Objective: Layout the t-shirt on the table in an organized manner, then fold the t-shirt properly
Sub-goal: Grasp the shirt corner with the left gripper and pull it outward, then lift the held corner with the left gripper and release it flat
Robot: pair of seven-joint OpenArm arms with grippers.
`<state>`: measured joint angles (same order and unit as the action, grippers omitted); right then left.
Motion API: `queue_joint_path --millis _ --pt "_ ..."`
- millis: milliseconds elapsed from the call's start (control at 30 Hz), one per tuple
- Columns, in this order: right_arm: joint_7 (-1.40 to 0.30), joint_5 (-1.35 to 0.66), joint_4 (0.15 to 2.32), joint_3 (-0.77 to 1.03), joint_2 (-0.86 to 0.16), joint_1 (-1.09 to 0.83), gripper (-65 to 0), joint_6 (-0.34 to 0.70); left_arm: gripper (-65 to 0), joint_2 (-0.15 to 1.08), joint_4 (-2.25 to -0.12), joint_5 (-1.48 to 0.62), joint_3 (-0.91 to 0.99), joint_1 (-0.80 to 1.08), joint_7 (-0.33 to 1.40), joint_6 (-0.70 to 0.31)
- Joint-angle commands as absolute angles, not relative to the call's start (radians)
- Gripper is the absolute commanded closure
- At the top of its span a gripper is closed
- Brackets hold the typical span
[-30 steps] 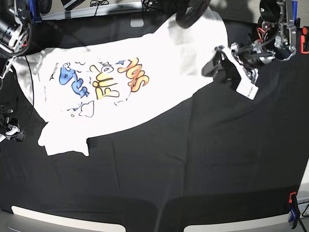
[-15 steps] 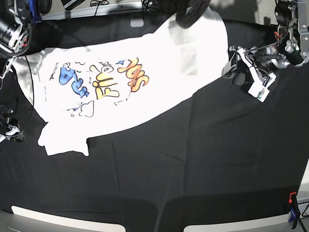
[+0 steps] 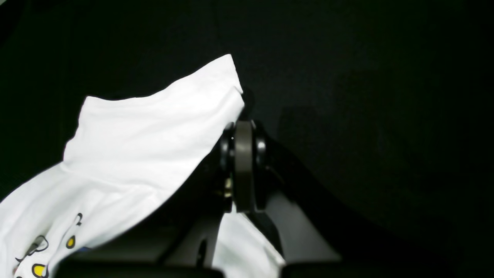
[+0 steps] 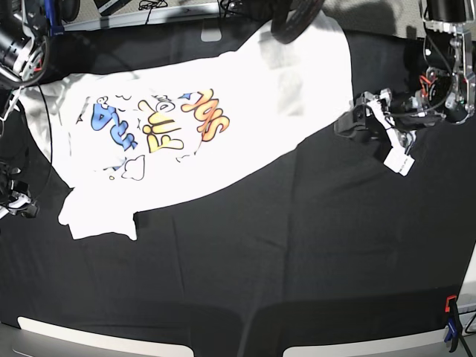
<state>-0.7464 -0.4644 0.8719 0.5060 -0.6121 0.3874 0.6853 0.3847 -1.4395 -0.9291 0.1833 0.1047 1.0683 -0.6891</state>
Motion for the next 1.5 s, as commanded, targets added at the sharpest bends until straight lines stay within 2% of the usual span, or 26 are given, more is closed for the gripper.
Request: queue_joint_path --millis 0,200,500,600,767,933,1467 --pt "-0.727 -0.484 0.89 0.51 -0.64 0.413 0.0 0.698 -27.6 0.396 -1.448 -0.965 0.187 0.095 1.064 -0.698" --pt "-0.726 -0.484 0.89 0.51 -0.64 0.413 0.0 0.698 -27.6 0.348 -1.448 -0.966 0.187 0.108 1.078 -0.698" --pt "-0.737 -0.483 0.89 0.51 -0.64 0.413 0.0 0.698 -27.6 0.22 -1.448 -0.764 0.187 0.109 1.085 -0.698" --pt "-0.738 -0.483 0.89 0.51 -0.64 0.413 0.0 0.698 -27.5 0.22 -1.448 -0.847 0.188 0.108 1.161 -0.698" --pt "-0.738 -0.484 0.89 0.51 -0.64 0.413 0.0 0.698 -27.5 0.22 -1.477 -1.095 0.188 0.108 1.396 -0.698" --pt "-0.738 -0.484 0.89 0.51 -0.64 0.413 0.0 0.698 -27.5 0.219 -1.528 -1.203 0.188 0.127 1.396 -0.698" --pt "-0.737 -0.484 0.89 0.51 -0.64 0.413 0.0 0.698 -27.5 0.213 -1.535 -1.212 0.188 0.315 1.352 -0.698"
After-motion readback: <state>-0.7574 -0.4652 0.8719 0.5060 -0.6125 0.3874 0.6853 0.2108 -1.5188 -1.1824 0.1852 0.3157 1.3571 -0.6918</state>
